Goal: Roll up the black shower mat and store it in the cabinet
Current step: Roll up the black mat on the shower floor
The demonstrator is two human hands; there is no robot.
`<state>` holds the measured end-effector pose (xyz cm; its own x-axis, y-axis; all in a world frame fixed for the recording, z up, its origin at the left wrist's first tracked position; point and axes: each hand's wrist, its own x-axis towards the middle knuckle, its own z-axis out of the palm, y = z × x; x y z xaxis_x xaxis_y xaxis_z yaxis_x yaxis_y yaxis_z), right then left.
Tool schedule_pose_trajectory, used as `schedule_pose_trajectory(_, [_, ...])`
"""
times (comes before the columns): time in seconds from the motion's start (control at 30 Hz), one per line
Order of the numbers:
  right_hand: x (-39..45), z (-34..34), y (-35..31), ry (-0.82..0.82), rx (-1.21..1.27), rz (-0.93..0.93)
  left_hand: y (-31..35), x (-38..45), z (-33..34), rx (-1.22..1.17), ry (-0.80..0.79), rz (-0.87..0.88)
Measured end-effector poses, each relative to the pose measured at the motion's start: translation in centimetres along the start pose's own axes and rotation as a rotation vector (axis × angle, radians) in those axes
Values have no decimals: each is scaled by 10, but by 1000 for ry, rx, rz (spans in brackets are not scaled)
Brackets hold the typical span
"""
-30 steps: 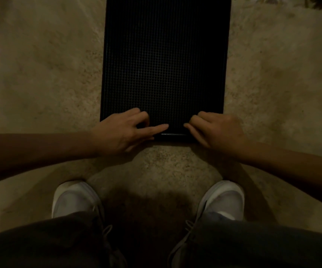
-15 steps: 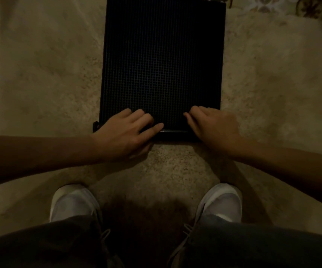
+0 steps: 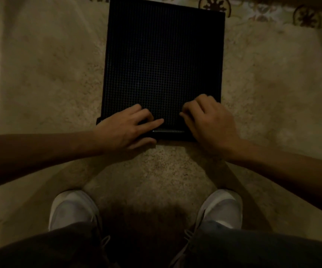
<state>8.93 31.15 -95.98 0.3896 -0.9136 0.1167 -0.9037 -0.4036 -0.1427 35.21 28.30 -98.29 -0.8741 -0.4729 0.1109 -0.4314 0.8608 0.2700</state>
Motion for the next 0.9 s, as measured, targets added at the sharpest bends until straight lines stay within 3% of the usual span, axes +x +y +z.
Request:
schedule_pose_trajectory(0.13, [-11, 15, -37, -15, 69, -113, -7, 6, -7, -131, -15, -24])
schedule_pose_trajectory(0.27, [-3, 22, -26, 1, 12, -186, -9, 8, -13, -187, -17, -46])
schedule_pose_trajectory(0.37, [9, 25, -25, -1, -28, -138, -9, 10, -14, 36, 44, -44])
schedule_pose_trajectory(0.5, [19, 23, -24, -3, -29, -35, 6, 10, -7, 214, 36, -214])
schedule_pose_trajectory(0.7, [32, 19, -18, -49, -26, 38, -3, 19, -1, 337, -35, -177])
schedule_pose_trajectory(0.9, [39, 22, -21, 30, -71, -13, -19, 33, -6, 295, -35, -121])
